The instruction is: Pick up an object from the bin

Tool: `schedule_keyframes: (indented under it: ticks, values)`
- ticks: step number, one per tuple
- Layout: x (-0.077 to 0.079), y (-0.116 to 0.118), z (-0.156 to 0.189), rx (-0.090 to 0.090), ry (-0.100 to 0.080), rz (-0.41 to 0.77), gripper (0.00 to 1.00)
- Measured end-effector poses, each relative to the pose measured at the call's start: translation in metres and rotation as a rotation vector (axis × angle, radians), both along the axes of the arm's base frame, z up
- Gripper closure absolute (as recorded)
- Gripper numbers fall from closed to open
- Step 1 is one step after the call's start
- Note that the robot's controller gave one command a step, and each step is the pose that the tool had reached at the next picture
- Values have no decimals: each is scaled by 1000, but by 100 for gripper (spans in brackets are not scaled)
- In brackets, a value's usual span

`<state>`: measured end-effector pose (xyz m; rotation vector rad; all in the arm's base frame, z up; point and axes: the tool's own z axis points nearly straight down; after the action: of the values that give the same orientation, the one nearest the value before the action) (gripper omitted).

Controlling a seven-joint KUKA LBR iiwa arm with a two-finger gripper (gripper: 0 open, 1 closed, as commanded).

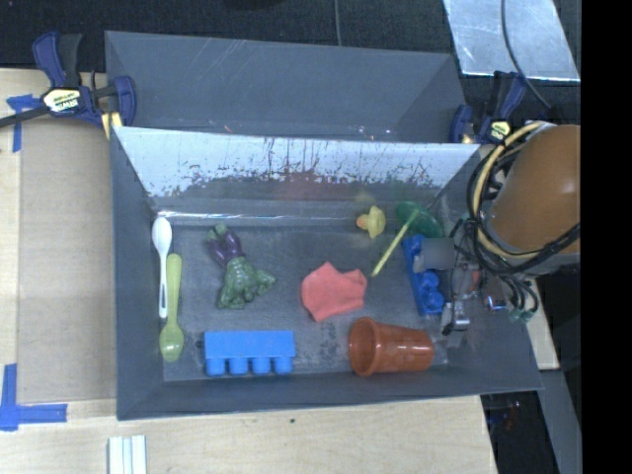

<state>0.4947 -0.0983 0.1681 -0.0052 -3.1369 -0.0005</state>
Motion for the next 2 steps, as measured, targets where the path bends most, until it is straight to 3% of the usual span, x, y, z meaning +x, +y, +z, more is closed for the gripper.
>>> schedule_keyframes:
  ticks: [1, 2]
  values:
    - [2, 0, 4, -1, -8, 3, 0]
    - [7, 20, -33, -3, -15, -152, 0]
